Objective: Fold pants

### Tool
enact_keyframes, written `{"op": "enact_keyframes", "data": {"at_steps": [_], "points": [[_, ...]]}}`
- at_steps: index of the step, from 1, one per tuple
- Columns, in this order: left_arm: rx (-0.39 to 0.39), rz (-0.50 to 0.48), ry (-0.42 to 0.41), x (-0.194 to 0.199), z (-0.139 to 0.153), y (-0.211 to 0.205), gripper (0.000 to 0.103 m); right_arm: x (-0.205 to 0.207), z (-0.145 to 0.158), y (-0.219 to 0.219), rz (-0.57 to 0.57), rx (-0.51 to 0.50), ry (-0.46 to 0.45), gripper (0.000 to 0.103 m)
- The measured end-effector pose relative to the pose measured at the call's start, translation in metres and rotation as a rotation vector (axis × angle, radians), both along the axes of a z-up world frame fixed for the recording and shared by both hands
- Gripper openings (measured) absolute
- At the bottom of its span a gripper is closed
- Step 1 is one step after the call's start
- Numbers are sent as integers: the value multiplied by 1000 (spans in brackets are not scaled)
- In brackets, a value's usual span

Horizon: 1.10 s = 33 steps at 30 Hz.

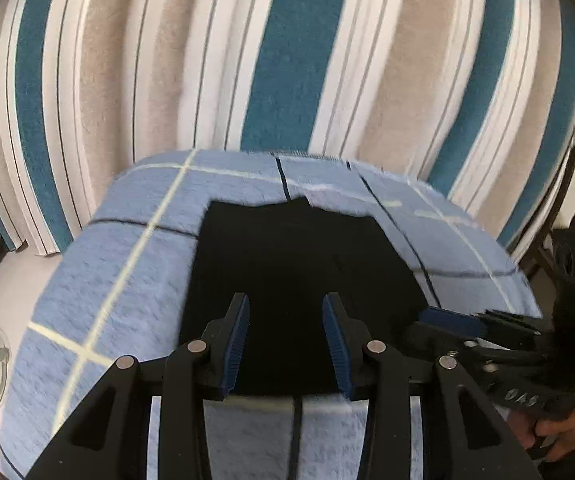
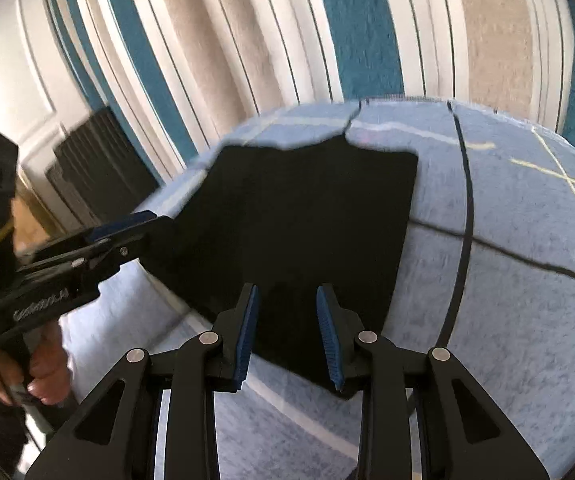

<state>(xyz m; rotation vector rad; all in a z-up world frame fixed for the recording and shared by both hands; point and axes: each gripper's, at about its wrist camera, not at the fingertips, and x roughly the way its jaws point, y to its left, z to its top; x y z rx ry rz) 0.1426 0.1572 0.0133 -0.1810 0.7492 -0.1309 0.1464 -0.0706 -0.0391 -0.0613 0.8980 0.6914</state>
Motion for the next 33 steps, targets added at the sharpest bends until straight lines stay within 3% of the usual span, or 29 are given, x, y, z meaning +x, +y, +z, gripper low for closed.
{"op": "enact_keyframes", "data": {"at_steps": [3,8,25,33], "points": [[33,8,61,0,-23,-7,42,-1,-6,-2,11,-9,-16,31],[89,-3,43,-4,-31,-10,42,-3,-6,6,15,-39,-26,31],[71,19,57,-15,-29,-1,42,-20,2,-14,-24,-51,-26,32],[57,67,106,-31,-26,3,42,-36,2,-32,-63,-59,40,33]]}}
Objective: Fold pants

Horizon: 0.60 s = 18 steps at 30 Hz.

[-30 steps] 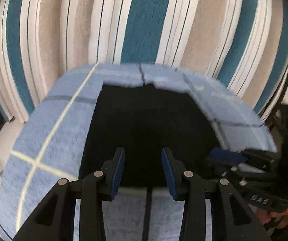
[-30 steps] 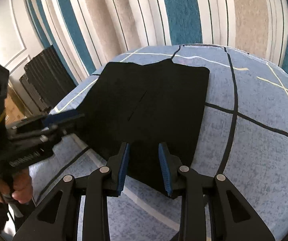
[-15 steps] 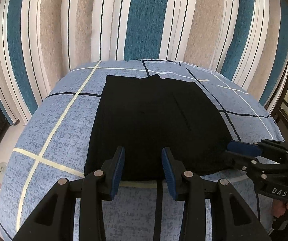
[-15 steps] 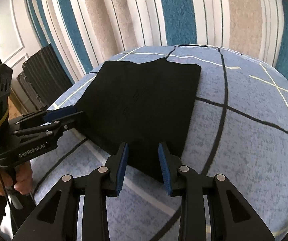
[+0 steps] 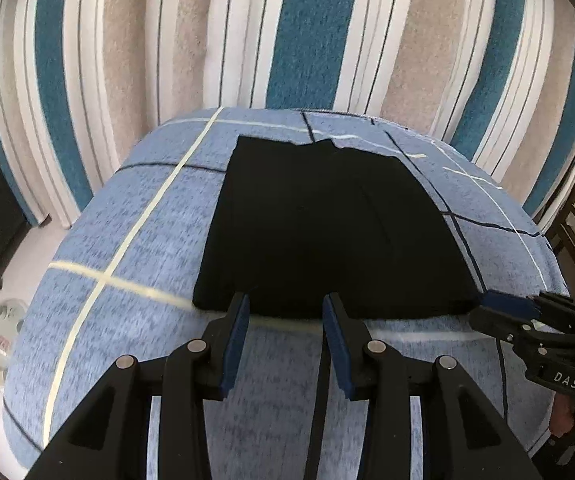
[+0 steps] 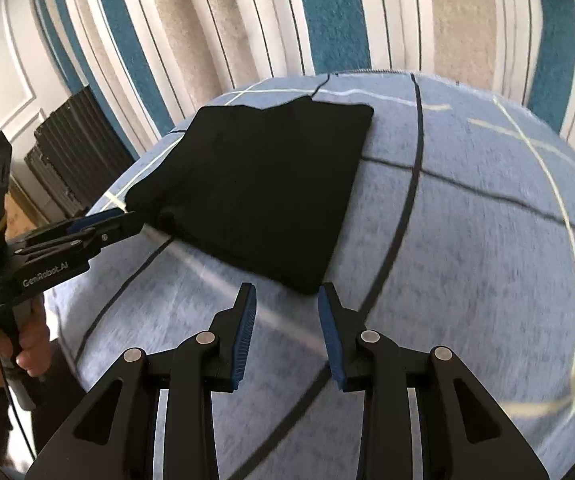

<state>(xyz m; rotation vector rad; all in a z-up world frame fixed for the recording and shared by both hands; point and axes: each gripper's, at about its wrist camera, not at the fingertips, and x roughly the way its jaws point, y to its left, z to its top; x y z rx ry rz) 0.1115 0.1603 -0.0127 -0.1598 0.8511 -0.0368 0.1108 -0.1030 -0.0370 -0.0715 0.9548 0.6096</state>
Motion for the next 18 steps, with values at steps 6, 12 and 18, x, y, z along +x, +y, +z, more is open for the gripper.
{"op": "enact_keyframes", "data": {"at_steps": [6,12,18], "points": [[-10,28,9,-25,6,-7,42,-25,9,-8,0,27,-4,33],[7,32,-15,-47,24,-24,42,-47,21,-8,4,56,-32,41],[23,28,-20,-59,26,-40,42,-62,19,3,32,6,-80,41]]}}
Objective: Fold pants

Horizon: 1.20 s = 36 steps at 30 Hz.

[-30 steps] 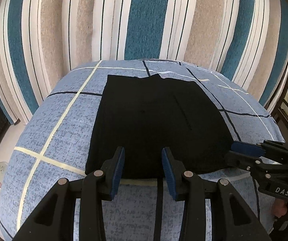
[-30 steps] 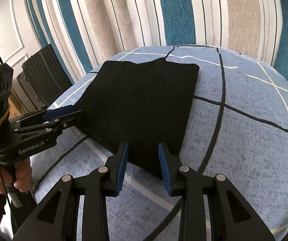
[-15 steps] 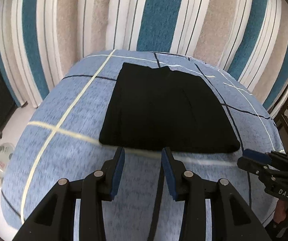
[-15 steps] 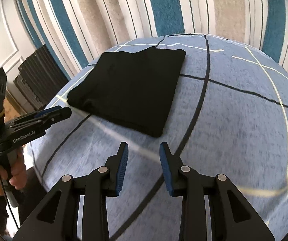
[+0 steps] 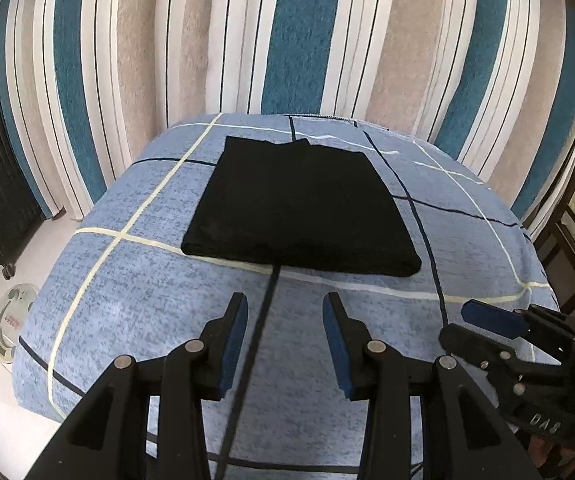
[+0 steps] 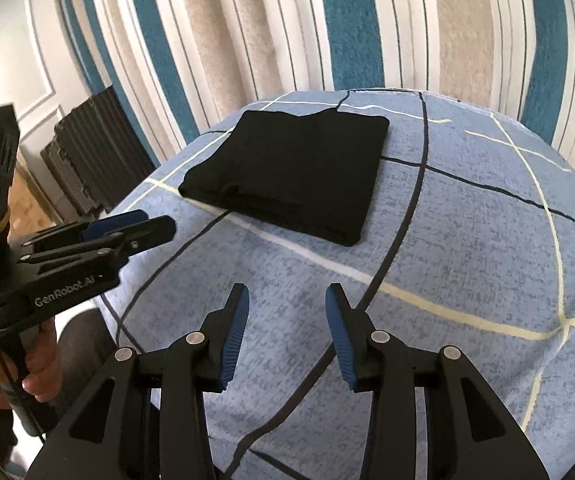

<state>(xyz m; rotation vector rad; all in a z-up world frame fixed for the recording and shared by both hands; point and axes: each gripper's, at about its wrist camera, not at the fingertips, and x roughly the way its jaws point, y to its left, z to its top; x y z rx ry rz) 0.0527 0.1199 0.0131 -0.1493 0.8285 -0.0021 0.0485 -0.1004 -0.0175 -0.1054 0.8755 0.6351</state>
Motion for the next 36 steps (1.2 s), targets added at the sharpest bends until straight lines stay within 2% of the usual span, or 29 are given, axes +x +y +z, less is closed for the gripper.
{"op": "enact_keyframes", "data": {"at_steps": [3,9,12,17,20,25,36], "points": [[25,-2,18,0,-9,-6,42,-1,-7,3,-4,-28,-10,41],[57,10,68,1,-34,-9,42,5,-29,4,-27,-61,44,41],[53,15,91,1,-45,-8,42,4,-34,4,-25,-68,41,41],[64,10,80,2,-48,-11,45,6,-37,5,-32,-72,52,42],[60,13,77,2,-49,-11,46,4,-38,7,-20,-74,43,49],[64,5,74,1,-50,-12,49,1,-39,12,-14,-91,30,53],[59,-1,76,1,-51,-12,51,1,-40,11,-18,-84,32,54]]}}
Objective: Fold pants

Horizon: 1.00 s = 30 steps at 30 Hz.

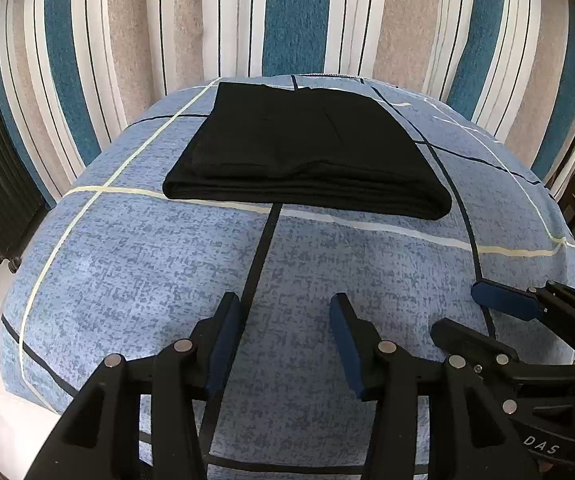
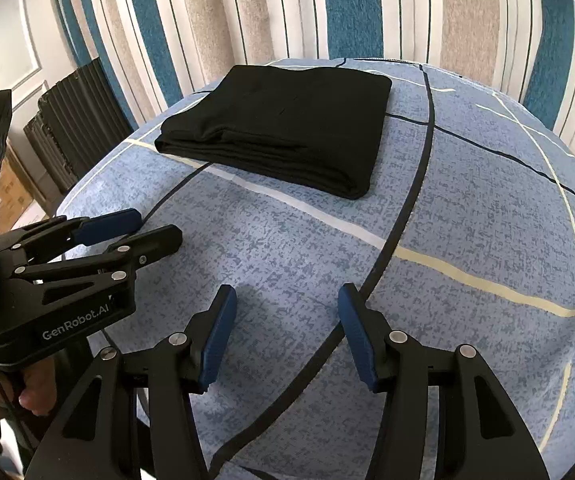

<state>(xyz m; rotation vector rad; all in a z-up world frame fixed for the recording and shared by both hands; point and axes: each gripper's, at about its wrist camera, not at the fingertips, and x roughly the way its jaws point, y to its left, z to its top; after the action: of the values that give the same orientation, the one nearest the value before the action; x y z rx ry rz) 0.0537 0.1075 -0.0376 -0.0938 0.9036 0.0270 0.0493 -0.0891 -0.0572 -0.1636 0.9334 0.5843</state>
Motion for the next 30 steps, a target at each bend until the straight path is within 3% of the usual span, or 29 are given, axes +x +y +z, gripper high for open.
{"op": "enact_keyframes", "data": {"at_steps": [17,30], "points": [[4,4,7,-1,0,-2,52,-1,-1,-1,7,4,-7,54],[9,-2,17,-2,-1,-6,59,-1,-1,0,14,1,-8,54]]}}
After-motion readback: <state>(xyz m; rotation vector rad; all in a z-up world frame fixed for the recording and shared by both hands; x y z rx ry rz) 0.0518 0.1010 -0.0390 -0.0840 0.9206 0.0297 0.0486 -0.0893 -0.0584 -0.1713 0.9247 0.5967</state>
